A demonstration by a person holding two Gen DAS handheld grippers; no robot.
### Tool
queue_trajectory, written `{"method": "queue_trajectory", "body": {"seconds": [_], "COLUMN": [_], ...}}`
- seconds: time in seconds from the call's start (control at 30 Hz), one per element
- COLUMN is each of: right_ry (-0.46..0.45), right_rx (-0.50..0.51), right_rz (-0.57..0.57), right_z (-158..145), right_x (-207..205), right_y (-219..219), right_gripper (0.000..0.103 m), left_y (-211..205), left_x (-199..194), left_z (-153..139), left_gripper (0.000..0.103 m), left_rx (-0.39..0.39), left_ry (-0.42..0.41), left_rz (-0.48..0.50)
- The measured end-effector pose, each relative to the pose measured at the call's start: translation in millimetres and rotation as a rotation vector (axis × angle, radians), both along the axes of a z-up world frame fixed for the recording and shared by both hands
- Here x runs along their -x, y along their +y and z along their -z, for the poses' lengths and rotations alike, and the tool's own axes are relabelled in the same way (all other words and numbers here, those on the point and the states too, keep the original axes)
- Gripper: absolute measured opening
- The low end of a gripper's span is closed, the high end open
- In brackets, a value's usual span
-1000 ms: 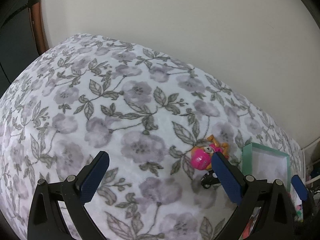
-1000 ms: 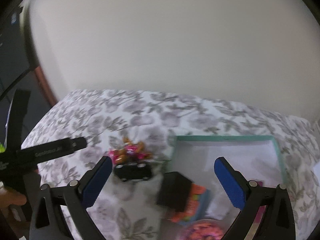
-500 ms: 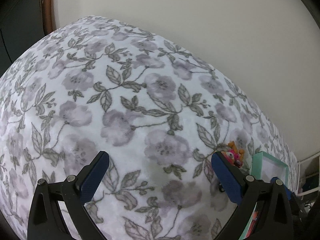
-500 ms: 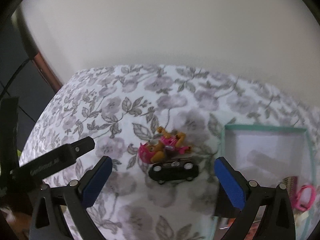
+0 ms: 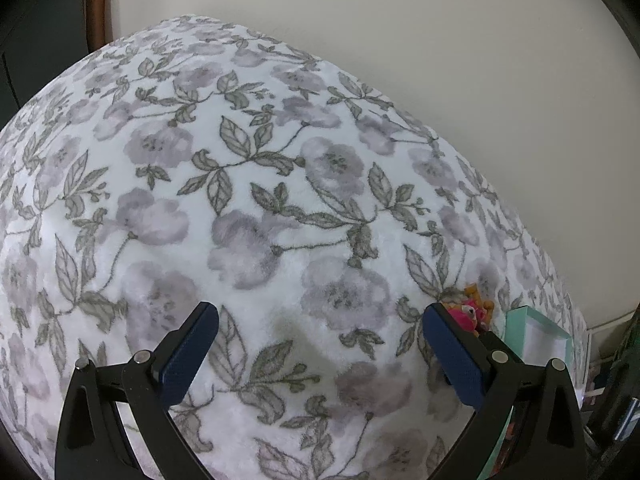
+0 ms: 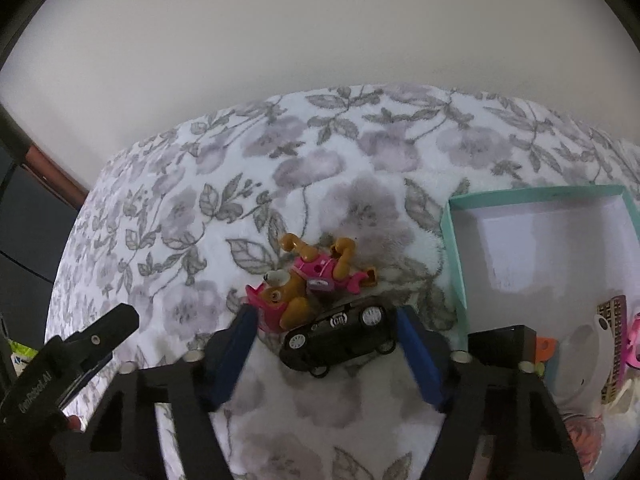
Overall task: Organize rigid objects
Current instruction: 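Grasp the black toy car with the right gripper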
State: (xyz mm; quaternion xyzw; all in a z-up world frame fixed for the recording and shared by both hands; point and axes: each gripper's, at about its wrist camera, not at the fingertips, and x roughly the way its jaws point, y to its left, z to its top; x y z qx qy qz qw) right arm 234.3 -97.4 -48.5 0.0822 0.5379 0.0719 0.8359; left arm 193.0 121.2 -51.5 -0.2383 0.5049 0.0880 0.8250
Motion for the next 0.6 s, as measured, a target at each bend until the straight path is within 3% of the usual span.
{"method": "queue_trajectory", "body": {"seconds": [0.13, 0.6], "right_ry": [0.009, 0.041], "right_rx": [0.037, 0.162], "right_rz": [0.002, -0.089], "right_z": [2.3, 18.5], "right_x": [-1.5, 8.7], "right_y": [4.3, 14.2], "right_gripper": [0.058, 0.053], "left_y": [1.6, -8.7], "left_x": [0.6, -3.6], "left_z": [1.3, 9.2], "left_gripper": [0.102, 0.102], "left_rx": [0.014, 0.044], "left_ry": [0.003, 0.018], "left_rz": [-0.005, 0.054]}}
